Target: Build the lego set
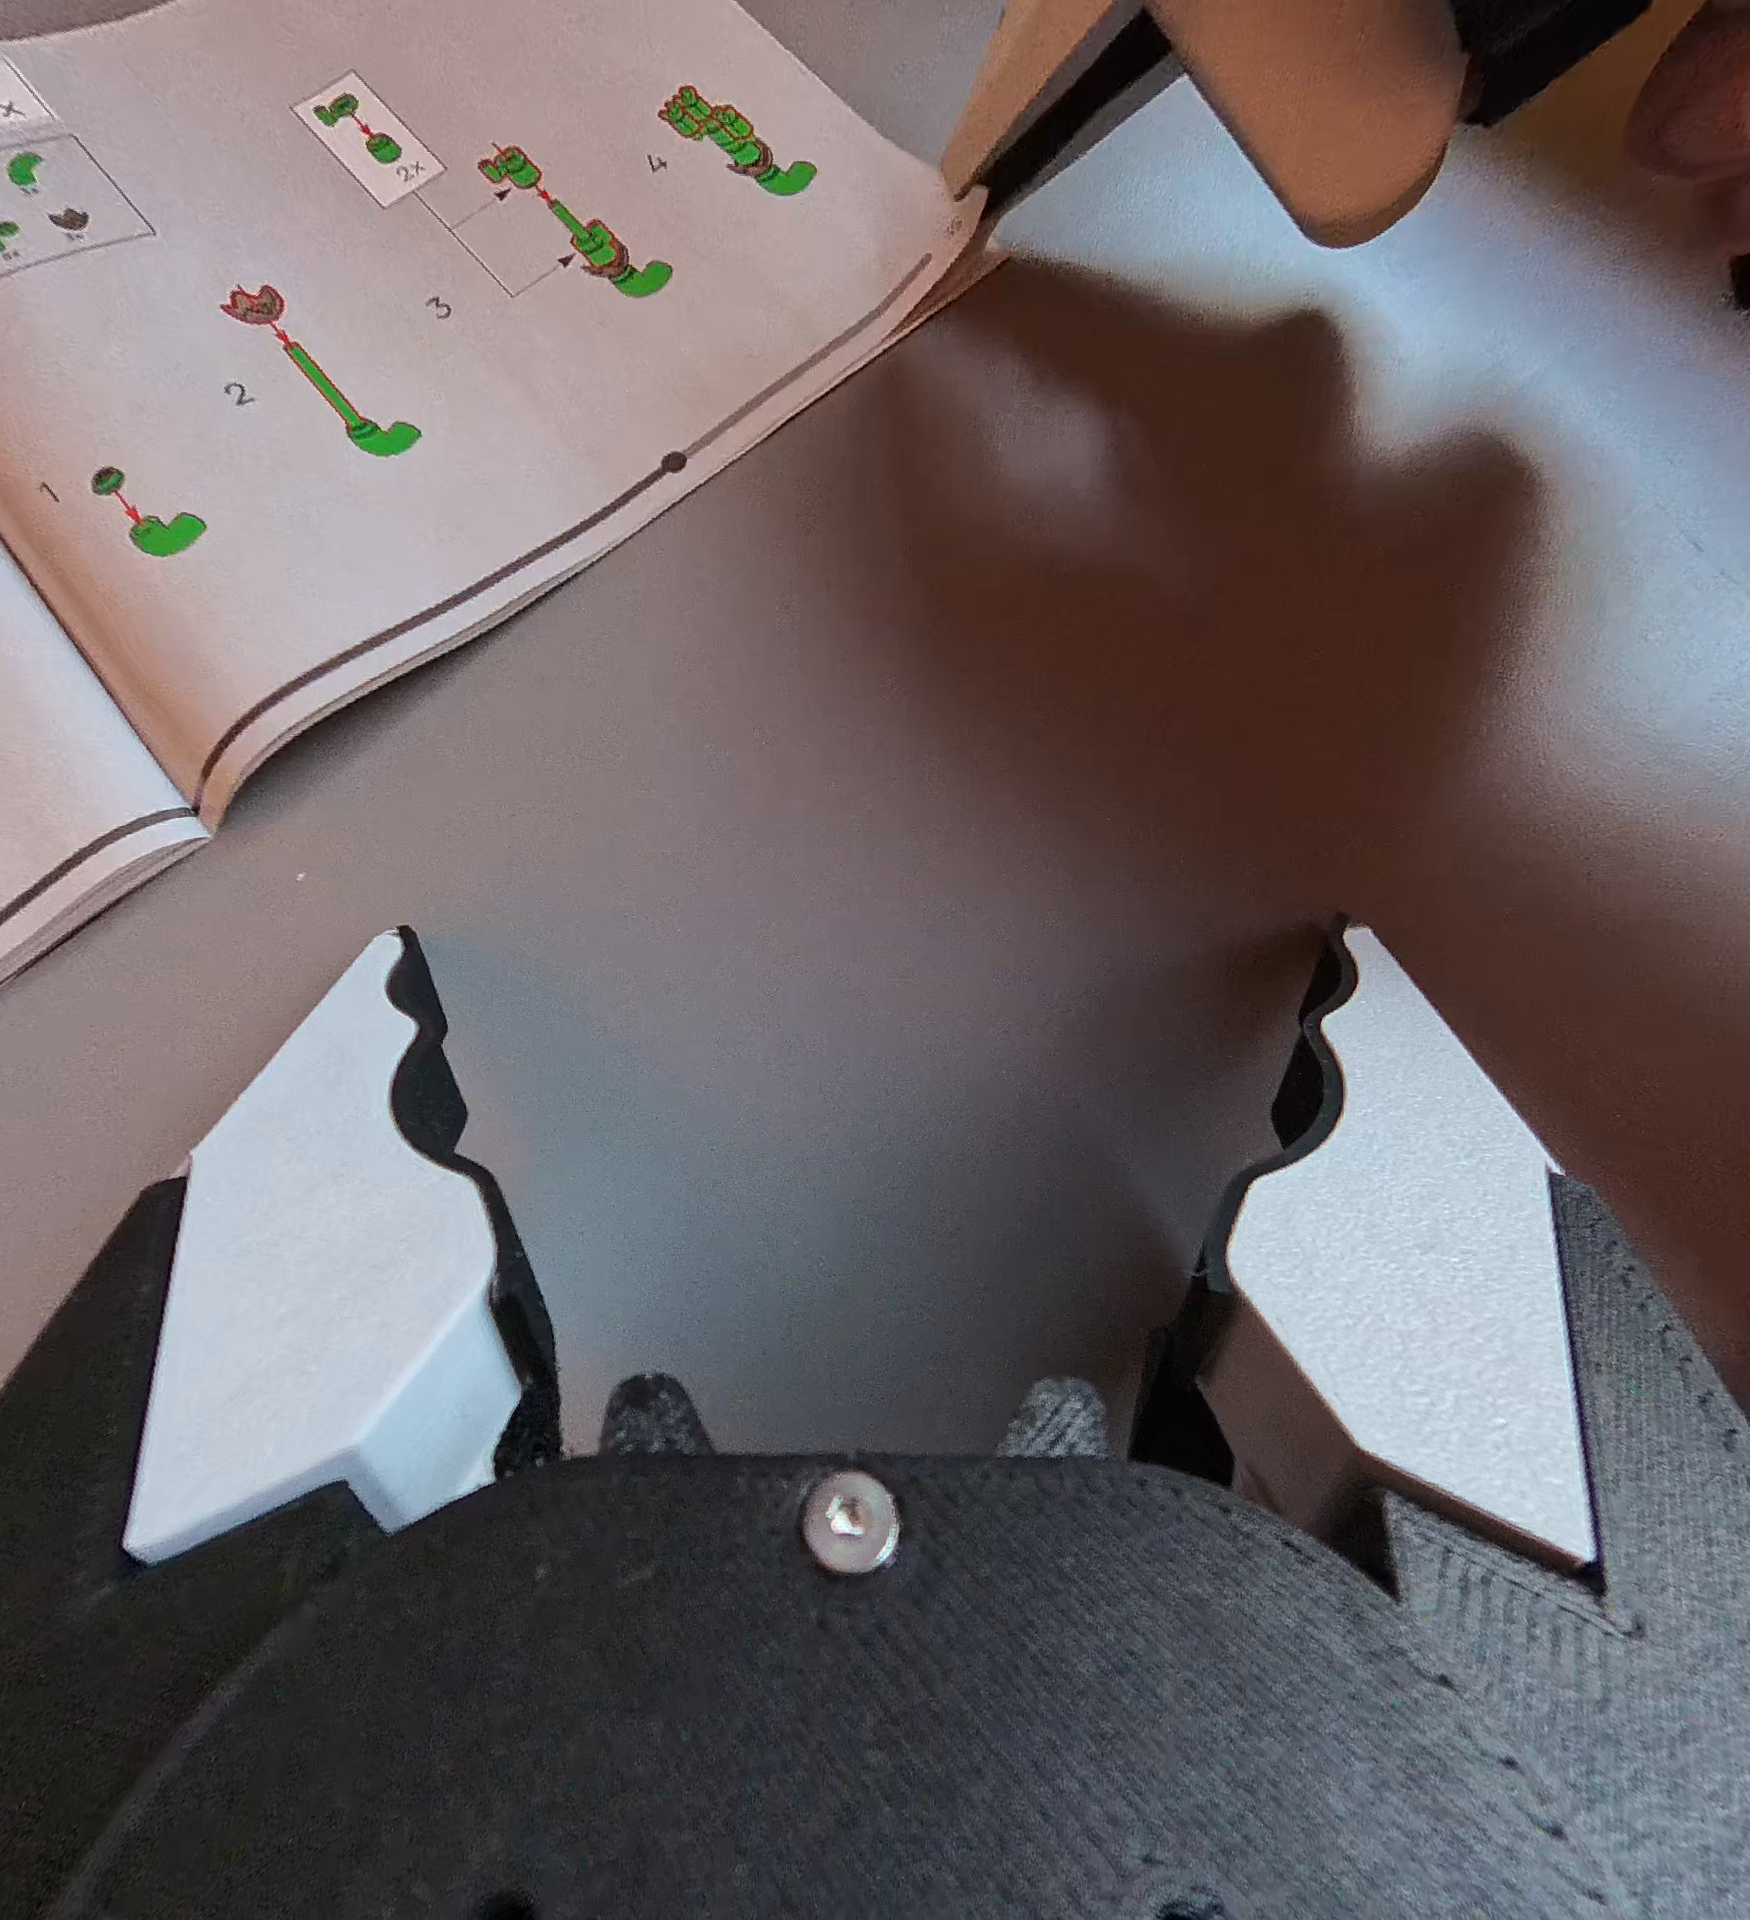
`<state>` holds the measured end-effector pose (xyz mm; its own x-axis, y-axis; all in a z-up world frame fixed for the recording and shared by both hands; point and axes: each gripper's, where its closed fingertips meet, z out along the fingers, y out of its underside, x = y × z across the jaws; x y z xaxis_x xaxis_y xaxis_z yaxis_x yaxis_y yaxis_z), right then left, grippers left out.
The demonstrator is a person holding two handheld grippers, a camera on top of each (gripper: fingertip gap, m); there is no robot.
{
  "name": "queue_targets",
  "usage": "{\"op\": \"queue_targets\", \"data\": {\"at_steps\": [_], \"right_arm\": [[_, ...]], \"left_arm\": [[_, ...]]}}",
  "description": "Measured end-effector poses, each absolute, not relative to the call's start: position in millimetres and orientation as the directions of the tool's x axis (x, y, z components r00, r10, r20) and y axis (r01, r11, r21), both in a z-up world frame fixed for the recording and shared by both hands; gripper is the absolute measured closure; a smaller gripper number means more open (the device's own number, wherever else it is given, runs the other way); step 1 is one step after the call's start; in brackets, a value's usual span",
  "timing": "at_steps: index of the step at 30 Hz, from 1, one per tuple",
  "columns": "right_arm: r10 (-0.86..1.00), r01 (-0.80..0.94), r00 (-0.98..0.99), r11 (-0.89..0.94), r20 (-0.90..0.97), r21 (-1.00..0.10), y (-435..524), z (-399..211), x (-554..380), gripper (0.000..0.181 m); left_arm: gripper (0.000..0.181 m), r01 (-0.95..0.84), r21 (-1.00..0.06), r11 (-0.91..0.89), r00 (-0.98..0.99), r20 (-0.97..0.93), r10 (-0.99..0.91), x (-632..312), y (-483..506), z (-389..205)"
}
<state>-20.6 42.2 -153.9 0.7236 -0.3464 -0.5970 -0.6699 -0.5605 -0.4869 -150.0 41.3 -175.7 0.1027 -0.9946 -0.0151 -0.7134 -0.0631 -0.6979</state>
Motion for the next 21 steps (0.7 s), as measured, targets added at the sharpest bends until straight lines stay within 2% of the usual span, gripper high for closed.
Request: {"op": "queue_targets", "data": {"at_steps": [14, 21], "right_arm": [[-0.355, -0.577, 0.797, -0.686, -0.488, -0.444, 45.5, -160.5, -18.5, 0.172], [-0.327, -0.491, 0.861, -0.731, -0.389, -0.473, 44.0, -157.9, -16.6, 0.173]], "left_arm": [[0.023, -0.713, -0.698, -0.063, 0.103, -0.015, -0.995, -150.1, 41.3, -175.7], [0.023, -0.714, -0.698, -0.063, 0.102, -0.015, -0.995, -150.1, 41.3, -175.7]]}}
